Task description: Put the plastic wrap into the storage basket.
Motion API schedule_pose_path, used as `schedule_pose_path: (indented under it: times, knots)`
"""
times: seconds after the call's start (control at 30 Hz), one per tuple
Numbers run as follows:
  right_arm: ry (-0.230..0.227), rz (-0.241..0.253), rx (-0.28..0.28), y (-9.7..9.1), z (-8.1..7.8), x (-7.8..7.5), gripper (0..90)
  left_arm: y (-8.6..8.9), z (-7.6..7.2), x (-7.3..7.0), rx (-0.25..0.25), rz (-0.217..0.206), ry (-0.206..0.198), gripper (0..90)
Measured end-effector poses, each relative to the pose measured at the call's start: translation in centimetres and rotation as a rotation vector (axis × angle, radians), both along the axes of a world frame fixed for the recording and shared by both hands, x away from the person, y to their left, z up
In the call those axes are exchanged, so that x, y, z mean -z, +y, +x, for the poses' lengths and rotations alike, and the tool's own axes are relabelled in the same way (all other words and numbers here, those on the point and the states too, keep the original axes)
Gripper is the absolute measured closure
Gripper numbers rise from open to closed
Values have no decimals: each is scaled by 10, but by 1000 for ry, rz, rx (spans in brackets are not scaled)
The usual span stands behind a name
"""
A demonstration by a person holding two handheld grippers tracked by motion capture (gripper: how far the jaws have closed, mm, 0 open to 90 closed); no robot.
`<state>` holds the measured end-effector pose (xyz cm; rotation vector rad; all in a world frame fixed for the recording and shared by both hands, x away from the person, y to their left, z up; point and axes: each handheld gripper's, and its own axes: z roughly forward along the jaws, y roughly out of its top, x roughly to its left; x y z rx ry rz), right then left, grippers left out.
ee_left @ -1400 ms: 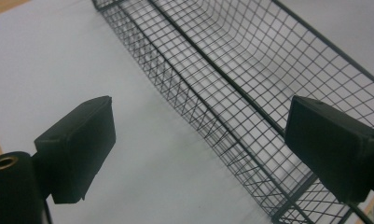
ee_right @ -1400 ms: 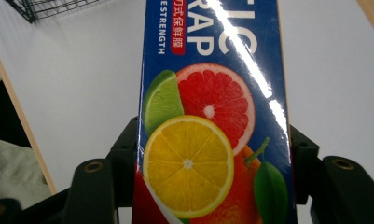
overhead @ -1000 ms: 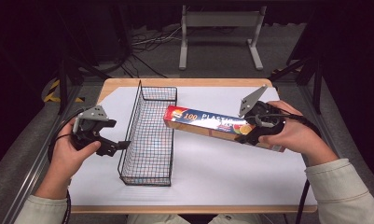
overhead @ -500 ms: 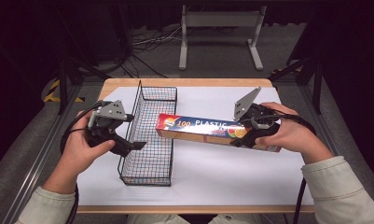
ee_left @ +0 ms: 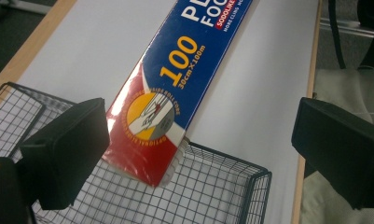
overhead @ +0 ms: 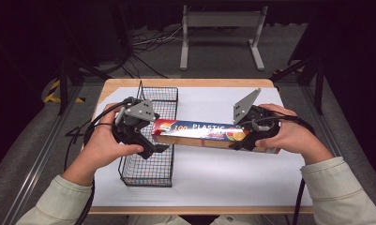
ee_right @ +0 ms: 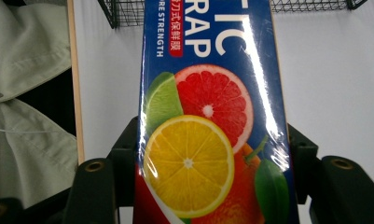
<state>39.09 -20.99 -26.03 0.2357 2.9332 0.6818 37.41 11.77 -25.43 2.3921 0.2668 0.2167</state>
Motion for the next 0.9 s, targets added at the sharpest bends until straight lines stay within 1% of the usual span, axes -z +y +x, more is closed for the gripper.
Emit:
schedule_pose_path:
  times: [0.03,0.07,0.17,0.23,0.27,0.3,0.33,0.37,0.47,0.53,0.6,0.63,0.73,0.77,0.8,0.9]
  knots:
    - [1,-1,-4,1,0,0,408,-2,1,1,1,-2,12,51]
    - [2,-3,-6,1,-1,0,408,-5,3,1,20,5,9,51]
    - [7,-6,-14,3,-2,0,408,-12,4,2,52,15,12,52]
    - [4,-5,-22,4,-2,1,408,-18,4,3,68,21,7,52]
    - [0,-2,-27,4,-2,1,408,-21,4,4,76,26,-3,52]
    - [0,0,-30,5,-1,1,408,-25,3,4,86,23,-7,52]
    - [2,0,-31,5,-1,1,408,-30,3,5,95,33,-14,54]
    - [2,0,-31,5,-1,1,408,-30,3,5,95,33,-14,54]
    - [15,-4,-38,7,-2,2,408,-38,2,6,101,40,-27,54]
    - [13,-6,-43,9,-2,3,408,-41,3,7,109,40,-35,60]
    - [8,-12,-48,10,-3,2,408,-45,2,10,136,35,-49,76]
    - [14,-16,-43,11,-3,2,408,-46,3,11,141,39,-47,76]
    - [9,-14,-55,11,-4,2,407,-51,3,14,146,43,-44,75]
    - [6,-16,-54,11,-4,1,408,-53,4,14,154,49,-52,75]
    - [6,-12,-61,11,-4,2,408,-56,3,15,149,58,-49,75]
    - [6,-8,-65,12,-4,2,407,-61,4,17,163,88,-36,86]
